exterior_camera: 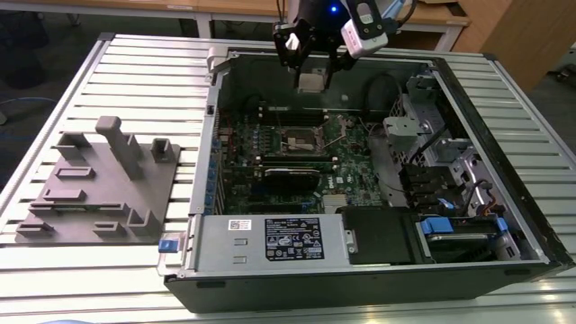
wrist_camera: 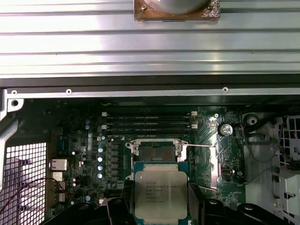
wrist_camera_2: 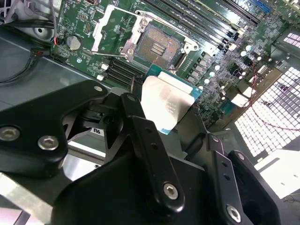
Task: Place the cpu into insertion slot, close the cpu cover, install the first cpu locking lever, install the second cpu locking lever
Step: 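Place the cpu into insertion slot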
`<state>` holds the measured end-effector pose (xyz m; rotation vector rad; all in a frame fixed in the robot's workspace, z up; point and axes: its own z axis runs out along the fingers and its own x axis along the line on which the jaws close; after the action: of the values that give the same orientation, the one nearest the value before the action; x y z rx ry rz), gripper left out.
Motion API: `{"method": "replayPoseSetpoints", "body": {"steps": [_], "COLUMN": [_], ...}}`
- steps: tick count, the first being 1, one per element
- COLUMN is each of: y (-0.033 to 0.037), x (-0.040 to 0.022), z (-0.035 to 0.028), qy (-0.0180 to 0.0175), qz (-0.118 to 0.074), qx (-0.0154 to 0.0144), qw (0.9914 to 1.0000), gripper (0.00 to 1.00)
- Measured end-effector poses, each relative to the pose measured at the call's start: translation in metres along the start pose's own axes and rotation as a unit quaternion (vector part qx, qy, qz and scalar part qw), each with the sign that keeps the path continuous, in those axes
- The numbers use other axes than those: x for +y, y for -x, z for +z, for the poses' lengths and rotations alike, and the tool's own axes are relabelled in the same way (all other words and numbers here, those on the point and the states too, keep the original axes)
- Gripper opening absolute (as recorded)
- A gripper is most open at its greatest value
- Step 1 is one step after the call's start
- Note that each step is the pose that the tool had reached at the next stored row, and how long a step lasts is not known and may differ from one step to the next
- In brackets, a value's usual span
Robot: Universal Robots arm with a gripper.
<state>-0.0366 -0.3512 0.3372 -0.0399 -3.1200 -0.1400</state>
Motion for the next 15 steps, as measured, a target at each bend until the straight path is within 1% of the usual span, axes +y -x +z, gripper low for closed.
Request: {"method": "replayPoseSetpoints", "body": {"steps": [5, 15], "y": [0.0000, 0.0002], "x": [-0.0002, -0.0009], "z": [0.0015, 0.0104], "qy": [0.0001, 0.0000], "qz": [0.000, 0.000], "qx": [0.0000, 0.0000], "qw": [1.00000, 1.00000], "gripper": [0.54, 0.54]}}
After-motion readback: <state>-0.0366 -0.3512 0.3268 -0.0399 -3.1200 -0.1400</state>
